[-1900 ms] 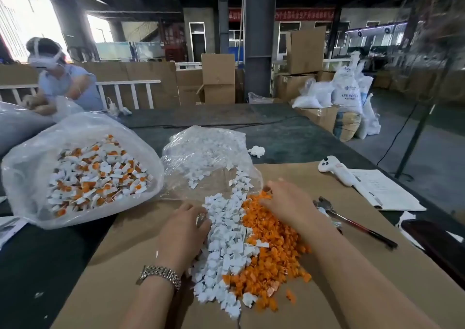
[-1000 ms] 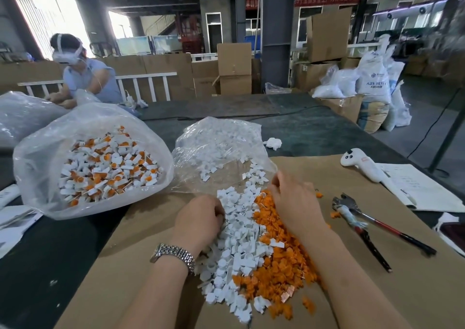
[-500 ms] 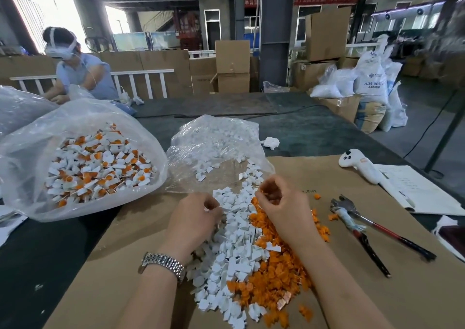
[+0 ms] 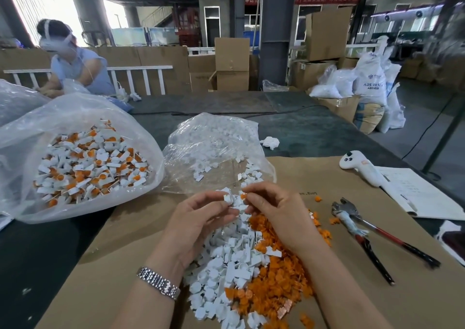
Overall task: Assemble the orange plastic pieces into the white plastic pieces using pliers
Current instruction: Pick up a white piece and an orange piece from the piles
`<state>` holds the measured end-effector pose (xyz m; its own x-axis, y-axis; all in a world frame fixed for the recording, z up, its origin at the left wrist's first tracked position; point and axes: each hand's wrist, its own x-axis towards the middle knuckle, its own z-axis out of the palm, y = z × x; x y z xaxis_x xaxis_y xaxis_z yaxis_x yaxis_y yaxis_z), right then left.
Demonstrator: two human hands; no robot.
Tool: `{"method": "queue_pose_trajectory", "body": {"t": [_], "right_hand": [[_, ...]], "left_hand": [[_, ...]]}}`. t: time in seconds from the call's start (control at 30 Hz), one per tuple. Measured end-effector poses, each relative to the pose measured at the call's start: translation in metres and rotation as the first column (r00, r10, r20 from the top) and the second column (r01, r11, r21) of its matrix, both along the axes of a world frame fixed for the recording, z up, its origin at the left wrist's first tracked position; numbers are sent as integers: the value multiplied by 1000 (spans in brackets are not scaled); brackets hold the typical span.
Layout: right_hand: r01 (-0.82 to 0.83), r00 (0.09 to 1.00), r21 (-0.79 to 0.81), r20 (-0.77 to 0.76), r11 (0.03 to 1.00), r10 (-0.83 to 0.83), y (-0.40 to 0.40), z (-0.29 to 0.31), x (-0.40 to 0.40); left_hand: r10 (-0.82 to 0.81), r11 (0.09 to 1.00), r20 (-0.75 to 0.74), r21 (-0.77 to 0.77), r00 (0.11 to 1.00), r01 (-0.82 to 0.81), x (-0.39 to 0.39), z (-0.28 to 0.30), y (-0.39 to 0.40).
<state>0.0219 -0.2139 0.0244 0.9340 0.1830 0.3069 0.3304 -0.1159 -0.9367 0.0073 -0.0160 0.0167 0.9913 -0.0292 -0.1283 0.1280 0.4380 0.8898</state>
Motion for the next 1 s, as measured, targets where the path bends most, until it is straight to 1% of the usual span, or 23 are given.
{"method": "queue_pose_trajectory", "body": {"t": [0.07,0.13,0.27,0.37,0.43,0.53,0.63,0.73,0.83,0.93,1.0], "right_hand": [[-3,1000,-14,3,1000,3,0,0,-2],[-2,1000,-63,22,998,3,1,0,-3],[31,995,-161,96,987,-15,5,-1,-4],[66,983,-204,180,977,-29,6,-1,-5],[98,974,-223,222,970,-47,6,-1,-5],[103,979,-216,193,971,-60,6,0,-6],[101,977,-214,206,972,-56,6,0,-8],[81,976,-214,216,974,-34,6,2,-9],[73,984,-217,175,974,-35,4,2,-8],[95,975,-259,219,961,-37,4,2,-8],[94,971,-268,236,959,-29,4,2,-9]], "left_hand": [[-20,999,9,-30,1000,20,0,0,-1],[-34,999,24,-28,999,35,-1,1,-3],[-42,999,32,-12,999,42,-3,2,-6],[-80,995,41,-57,996,82,-5,3,-6],[-68,996,44,-58,997,70,-6,3,-7],[-23,999,89,32,996,20,-7,3,-10],[-34,994,141,111,989,18,-8,4,-12],[-75,990,155,131,985,55,-8,6,-11],[-92,984,179,164,980,62,-10,7,-10],[-114,973,202,220,973,69,-11,8,-10],[-131,974,179,208,975,92,-11,8,-10]]}}
